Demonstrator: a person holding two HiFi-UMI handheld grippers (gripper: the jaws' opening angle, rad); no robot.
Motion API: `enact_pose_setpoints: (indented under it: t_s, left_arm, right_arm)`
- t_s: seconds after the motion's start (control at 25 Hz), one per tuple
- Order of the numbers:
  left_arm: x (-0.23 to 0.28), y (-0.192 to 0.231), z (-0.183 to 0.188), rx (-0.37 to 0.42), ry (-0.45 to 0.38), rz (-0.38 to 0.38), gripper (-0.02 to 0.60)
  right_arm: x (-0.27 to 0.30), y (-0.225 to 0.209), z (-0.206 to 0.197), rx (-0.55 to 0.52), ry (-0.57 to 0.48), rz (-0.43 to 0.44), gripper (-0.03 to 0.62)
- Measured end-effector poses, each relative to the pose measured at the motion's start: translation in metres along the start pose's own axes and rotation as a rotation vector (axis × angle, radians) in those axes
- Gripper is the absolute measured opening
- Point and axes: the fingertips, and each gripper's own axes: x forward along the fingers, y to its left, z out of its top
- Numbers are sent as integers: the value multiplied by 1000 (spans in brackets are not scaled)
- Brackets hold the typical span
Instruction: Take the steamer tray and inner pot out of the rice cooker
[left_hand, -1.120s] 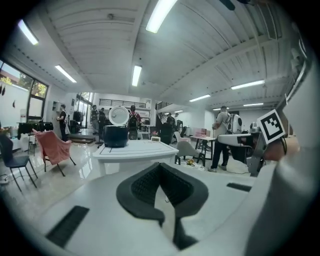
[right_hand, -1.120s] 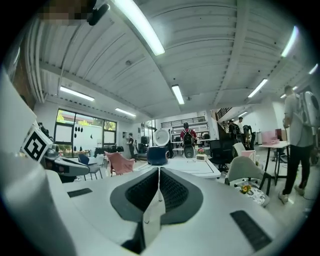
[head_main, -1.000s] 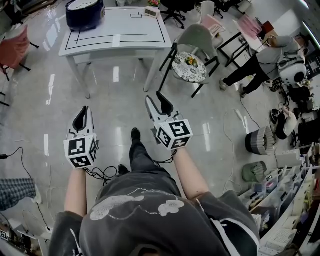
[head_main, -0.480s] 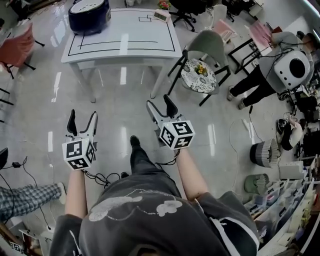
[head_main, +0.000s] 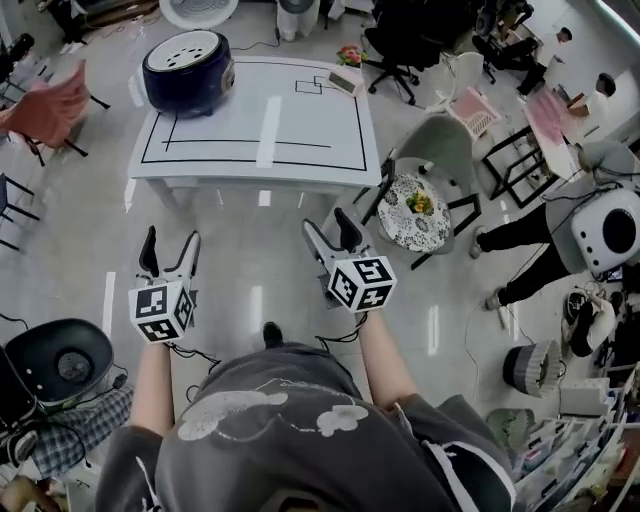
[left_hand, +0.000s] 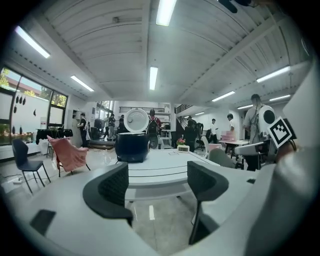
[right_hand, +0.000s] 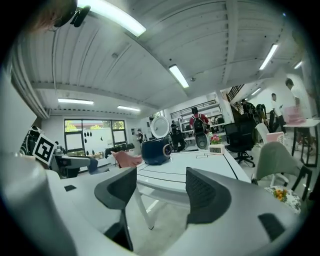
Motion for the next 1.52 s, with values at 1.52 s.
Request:
enact_pose_setpoints:
  t_s: [1.52]
  left_arm:
    - [343,211,126,-10,-56,53,360]
  right_arm:
    - [440,-30,162,-178,8,162,302]
